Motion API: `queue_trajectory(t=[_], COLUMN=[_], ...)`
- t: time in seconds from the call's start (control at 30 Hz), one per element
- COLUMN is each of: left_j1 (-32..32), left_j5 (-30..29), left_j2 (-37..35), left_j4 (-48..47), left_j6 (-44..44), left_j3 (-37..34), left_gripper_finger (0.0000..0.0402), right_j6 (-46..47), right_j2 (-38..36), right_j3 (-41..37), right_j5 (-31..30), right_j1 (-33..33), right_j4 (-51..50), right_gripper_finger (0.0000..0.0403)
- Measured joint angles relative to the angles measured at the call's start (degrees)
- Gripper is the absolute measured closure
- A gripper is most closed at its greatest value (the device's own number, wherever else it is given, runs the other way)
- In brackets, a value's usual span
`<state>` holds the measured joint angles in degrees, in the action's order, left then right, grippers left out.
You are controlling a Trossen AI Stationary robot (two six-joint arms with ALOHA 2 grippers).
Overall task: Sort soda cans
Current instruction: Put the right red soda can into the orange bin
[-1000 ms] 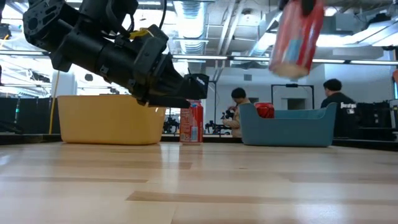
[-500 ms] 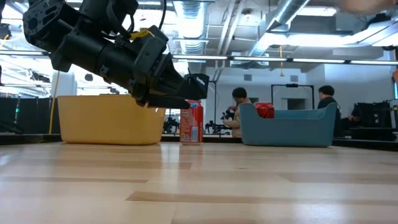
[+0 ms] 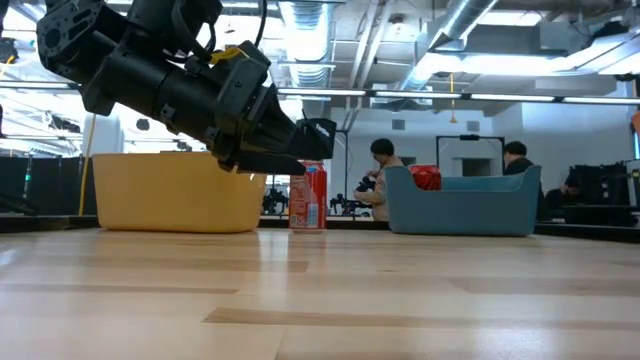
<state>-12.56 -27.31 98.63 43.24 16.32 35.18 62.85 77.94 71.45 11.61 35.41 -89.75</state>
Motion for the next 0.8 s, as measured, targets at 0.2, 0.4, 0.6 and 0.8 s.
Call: queue_trajectory(t=[0.2,0.4,0.6,0.8], left_j1=[0.0,0.0,0.0,0.0], left_j5=[-0.1,-0.2,-0.4,-0.4], left_j2=[0.0,0.0,0.0,0.0], left_j4=[0.0,0.0,-0.1,-0.2], left_j6=[0.0,-0.1,-0.2,-0.2], left_j3=[0.0,0.0,0.0,0.0], left_gripper_finger=[0.007,0.007,0.007,0.007], right_j6=[-3.5,-8.4,-14.4,-20.5], right_j2=[0.1,0.1,0.1,0.1], right_j3=[-7.9,-10.5,-10.5,-10.5], right_j5=[-0.2,-2.7,-4.2,-4.9], right_j1=[-2.1,-6.3,-11.8,-16.5], right_j4=[10.5,16.7,18.1,23.3], right_gripper_finger=[0.0109,0.0109,0.0109,0.0109])
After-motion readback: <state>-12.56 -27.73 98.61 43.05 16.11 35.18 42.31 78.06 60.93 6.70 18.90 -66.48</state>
